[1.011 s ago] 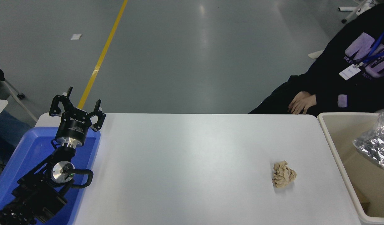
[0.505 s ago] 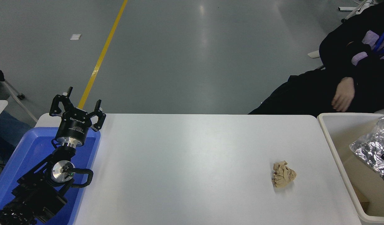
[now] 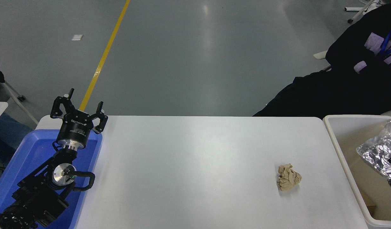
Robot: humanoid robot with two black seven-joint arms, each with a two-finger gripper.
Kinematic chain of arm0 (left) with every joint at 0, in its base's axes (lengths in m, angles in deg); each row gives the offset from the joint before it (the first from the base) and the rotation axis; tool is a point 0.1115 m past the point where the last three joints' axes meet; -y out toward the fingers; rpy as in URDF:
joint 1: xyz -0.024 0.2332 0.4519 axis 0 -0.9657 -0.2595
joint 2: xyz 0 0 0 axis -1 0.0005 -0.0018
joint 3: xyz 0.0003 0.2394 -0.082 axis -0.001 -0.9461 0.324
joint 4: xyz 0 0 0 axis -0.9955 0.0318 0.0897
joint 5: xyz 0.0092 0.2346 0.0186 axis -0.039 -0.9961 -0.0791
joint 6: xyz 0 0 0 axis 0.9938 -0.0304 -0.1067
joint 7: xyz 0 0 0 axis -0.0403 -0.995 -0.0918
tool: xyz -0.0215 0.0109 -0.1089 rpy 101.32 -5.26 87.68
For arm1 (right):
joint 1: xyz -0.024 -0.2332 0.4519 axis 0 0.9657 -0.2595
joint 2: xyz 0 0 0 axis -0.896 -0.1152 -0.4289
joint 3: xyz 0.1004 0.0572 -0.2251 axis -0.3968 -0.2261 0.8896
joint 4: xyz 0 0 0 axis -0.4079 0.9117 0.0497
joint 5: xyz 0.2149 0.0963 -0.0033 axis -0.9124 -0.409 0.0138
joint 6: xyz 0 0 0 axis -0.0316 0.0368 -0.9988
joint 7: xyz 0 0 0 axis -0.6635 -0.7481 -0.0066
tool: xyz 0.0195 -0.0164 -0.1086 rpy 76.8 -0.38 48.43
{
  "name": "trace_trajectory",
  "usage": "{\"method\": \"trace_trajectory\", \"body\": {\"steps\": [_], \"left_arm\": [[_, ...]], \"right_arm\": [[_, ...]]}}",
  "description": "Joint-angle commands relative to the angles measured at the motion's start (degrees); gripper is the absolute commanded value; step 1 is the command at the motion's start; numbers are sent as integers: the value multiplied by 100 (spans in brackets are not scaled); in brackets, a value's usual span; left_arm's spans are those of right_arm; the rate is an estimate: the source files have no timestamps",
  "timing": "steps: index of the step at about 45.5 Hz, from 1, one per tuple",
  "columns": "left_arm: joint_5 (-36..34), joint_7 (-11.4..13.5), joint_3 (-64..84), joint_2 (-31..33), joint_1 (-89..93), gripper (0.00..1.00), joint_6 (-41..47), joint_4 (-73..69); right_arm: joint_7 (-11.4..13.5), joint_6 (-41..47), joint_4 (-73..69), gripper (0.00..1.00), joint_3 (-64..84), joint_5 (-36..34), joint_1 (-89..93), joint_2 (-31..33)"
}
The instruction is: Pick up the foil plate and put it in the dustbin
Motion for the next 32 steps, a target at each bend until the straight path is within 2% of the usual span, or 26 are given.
{"method": "trace_trajectory", "body": {"steps": [1,3,15,23,24,26,27,32], "left_arm": [[0,0,0,-3,0,98,-8,0],[-8,0,0,-3,0,98,1,0],[0,0,0,6,0,98,-8,0],[0,-9,-9,6,0,98,1,0],[0,0,-9,6,0,98,1,0],[0,0,-9,6,0,98,1,0],[0,0,-9,6,0,98,1,0],[0,-9,-9,6,0,98,1,0]], "right_arm": [[-17,-498,-52,70,-4,-3,17,37],[-17,-508,-70,74,-13,-12,17,45],[-17,-455,-499,78,13,-38,-140,212],[-8,-446,-1949,84,101,-38,-799,1020],[-8,-446,-2160,87,119,-47,-922,1134],[-8,-437,-2538,98,206,-47,-1203,1363],[-8,-429,-2714,100,276,-47,-1344,1460],[-8,-341,-3453,100,970,-56,-2134,1794]]}}
